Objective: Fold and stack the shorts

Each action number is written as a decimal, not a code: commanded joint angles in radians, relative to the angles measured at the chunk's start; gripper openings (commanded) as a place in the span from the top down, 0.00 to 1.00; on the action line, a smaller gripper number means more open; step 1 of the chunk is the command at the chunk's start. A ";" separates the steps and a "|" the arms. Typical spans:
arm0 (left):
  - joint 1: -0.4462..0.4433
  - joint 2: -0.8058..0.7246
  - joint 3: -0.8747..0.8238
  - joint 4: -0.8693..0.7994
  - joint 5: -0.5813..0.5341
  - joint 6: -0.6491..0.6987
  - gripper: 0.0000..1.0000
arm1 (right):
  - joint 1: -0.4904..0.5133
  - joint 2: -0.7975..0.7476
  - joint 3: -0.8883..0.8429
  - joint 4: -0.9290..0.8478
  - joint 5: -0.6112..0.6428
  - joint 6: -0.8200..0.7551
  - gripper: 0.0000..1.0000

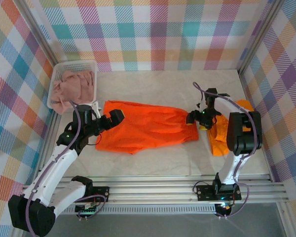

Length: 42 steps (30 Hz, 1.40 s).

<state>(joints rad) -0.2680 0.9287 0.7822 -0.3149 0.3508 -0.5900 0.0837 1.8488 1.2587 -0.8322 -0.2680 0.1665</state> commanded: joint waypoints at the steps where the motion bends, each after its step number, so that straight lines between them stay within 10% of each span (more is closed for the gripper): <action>1: -0.004 -0.018 -0.019 -0.005 0.008 -0.008 0.00 | 0.027 0.024 0.024 -0.022 0.032 -0.023 0.24; 17: -0.004 -0.027 -0.028 -0.005 -0.001 -0.009 0.00 | 0.094 0.121 0.045 -0.017 0.168 -0.027 0.42; 32: -0.004 -0.049 -0.058 0.009 -0.036 -0.033 0.00 | 0.127 0.113 0.073 -0.047 0.345 -0.052 1.00; 42: -0.004 -0.049 -0.064 -0.022 -0.068 -0.036 0.00 | 0.130 -0.073 0.290 -0.271 0.528 -0.095 1.00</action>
<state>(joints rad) -0.2680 0.8867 0.7238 -0.3172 0.3046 -0.6209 0.2157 1.8721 1.4616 -0.9909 0.1474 0.0990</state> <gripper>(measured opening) 0.998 0.142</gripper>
